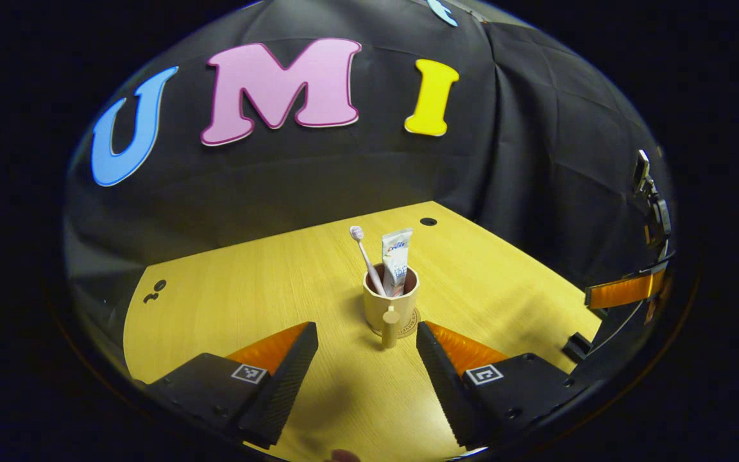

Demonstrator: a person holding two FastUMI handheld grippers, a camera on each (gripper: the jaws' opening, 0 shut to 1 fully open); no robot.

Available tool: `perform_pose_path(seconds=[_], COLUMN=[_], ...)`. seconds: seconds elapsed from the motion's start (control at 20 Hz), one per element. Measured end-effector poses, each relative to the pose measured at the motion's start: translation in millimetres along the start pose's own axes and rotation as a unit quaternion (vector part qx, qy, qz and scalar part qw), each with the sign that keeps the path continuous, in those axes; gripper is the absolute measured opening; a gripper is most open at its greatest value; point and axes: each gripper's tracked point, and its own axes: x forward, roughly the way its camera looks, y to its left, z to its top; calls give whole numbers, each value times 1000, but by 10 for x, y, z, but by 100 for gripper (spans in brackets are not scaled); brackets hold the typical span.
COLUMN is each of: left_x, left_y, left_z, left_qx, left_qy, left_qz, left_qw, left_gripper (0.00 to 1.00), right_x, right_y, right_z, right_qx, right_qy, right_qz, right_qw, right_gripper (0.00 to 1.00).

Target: Put the toothbrush and toothpaste on the desktop into the cup, then pick up the cup and place it on the coaster on the desktop.

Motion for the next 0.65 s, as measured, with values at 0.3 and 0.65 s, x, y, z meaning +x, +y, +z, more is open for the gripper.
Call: perform_pose_path(seconds=[0.3,0.65], left_x=[-487,-883], left_y=[335,704], left_z=[-13,-69], left_qx=[-55,-78], left_qy=[-17,-30], left_qz=[21,48], left_qw=[998,995], left_gripper=[97,98], right_x=[274,367], right_y=[434,872], right_z=[91,127], right_qx=[-33,-58], right_qy=[-1,-11], right_qz=[31,51], right_qw=[999,997], right_gripper=[52,78])
